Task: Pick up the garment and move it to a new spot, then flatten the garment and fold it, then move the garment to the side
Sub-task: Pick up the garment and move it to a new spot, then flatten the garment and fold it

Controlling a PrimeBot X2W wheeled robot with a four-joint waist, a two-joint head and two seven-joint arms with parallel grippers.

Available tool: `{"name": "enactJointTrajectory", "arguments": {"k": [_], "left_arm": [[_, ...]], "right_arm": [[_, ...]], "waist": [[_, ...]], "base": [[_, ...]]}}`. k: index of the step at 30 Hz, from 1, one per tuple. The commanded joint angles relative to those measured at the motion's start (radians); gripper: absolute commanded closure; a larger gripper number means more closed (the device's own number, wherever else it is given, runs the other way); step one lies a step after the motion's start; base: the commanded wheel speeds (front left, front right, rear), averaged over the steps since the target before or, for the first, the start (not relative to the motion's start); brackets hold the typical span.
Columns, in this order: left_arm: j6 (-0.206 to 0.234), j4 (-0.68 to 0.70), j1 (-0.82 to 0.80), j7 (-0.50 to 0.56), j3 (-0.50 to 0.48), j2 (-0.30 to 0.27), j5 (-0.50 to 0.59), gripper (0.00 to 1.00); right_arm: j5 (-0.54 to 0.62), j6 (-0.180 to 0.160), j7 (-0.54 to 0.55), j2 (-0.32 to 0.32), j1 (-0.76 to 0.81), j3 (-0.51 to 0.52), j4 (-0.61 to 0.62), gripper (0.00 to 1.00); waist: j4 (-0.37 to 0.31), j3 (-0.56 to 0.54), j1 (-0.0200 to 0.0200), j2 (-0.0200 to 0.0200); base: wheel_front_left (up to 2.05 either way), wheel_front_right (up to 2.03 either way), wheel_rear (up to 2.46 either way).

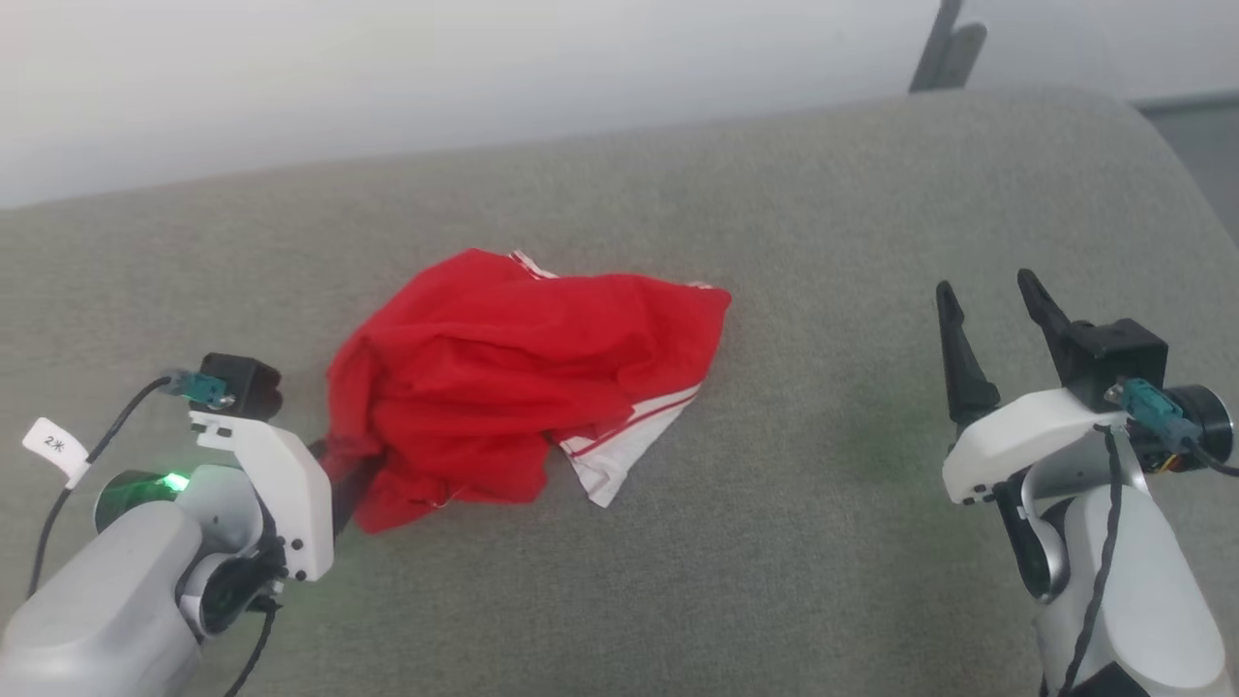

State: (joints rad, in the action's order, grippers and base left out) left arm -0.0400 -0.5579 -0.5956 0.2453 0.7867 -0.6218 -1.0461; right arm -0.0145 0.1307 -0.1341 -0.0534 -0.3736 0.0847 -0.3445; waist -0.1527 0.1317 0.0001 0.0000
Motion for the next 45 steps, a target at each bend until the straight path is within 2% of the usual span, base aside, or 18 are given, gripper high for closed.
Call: {"name": "enactJointTrajectory", "arguments": {"k": [1, 7, 14, 19, 26, 27, 31, 36, 45], "left_arm": [[-0.003, -0.003, 0.009, -0.019, -0.007, -0.004, 0.004, 0.00], [-0.011, 0.032, 0.047, -0.144, -0.028, -0.035, 0.038, 0.00], [0.014, 0.100, 0.146, -0.354, -0.090, -0.105, 0.048, 0.00], [0.054, 0.159, 0.237, -0.474, -0.149, -0.151, 0.047, 0.00], [0.133, 0.282, 0.405, -0.511, -0.323, -0.190, 0.044, 0.00], [0.133, 0.282, 0.405, -0.511, -0.323, -0.190, 0.044, 0.00], [0.146, 0.358, 0.534, -0.510, -0.483, -0.165, 0.093, 0.00], [0.106, 0.415, 0.663, -0.511, -0.633, -0.115, 0.162, 0.00], [0.037, 0.439, 0.736, -0.511, -0.758, -0.029, 0.236, 0.00]], "right_arm": [[0.003, 0.000, 0.000, -0.005, 0.010, 0.000, 0.000, 0.00], [-0.018, 0.000, 0.003, -0.027, 0.041, -0.006, -0.014, 0.00], [-0.054, 0.000, -0.008, -0.046, 0.085, -0.002, -0.023, 0.00], [-0.068, 0.000, -0.017, -0.061, 0.117, 0.008, -0.030, 0.00], [-0.085, 0.000, -0.024, -0.073, 0.162, 0.039, -0.022, 0.00], [-0.085, 0.000, -0.024, -0.073, 0.162, 0.039, -0.022, 0.00], [-0.088, 0.000, -0.024, -0.071, 0.184, 0.057, -0.010, 0.00], [-0.084, 0.000, -0.021, -0.062, 0.207, 0.077, 0.007, 0.00], [-0.072, 0.000, 0.003, -0.044, 0.224, 0.077, 0.043, 0.00]], "waist": [[0.023, -0.035, -0.0001, 0.0000], [0.056, -0.108, -0.0001, 0.0000], [0.090, -0.158, -0.0001, 0.0000], [0.117, -0.182, -0.0001, 0.0000], [0.153, -0.199, -0.0001, 0.0000], [0.153, -0.199, -0.0001, 0.0000], [0.169, -0.203, -0.0001, 0.0000], [0.183, -0.204, -0.0001, 0.0000], [0.191, -0.201, -0.0001, 0.0000]], "base": [[0.00, 0.00, 0.00], [0.00, 0.00, 0.00], [0.00, 0.00, 0.00], [0.00, 0.00, 0.00], [0.00, 0.00, 0.00], [0.00, 0.00, 0.00], [0.00, 0.00, 0.00], [0.00, 0.00, 0.00], [0.00, 0.00, 0.00]]}}
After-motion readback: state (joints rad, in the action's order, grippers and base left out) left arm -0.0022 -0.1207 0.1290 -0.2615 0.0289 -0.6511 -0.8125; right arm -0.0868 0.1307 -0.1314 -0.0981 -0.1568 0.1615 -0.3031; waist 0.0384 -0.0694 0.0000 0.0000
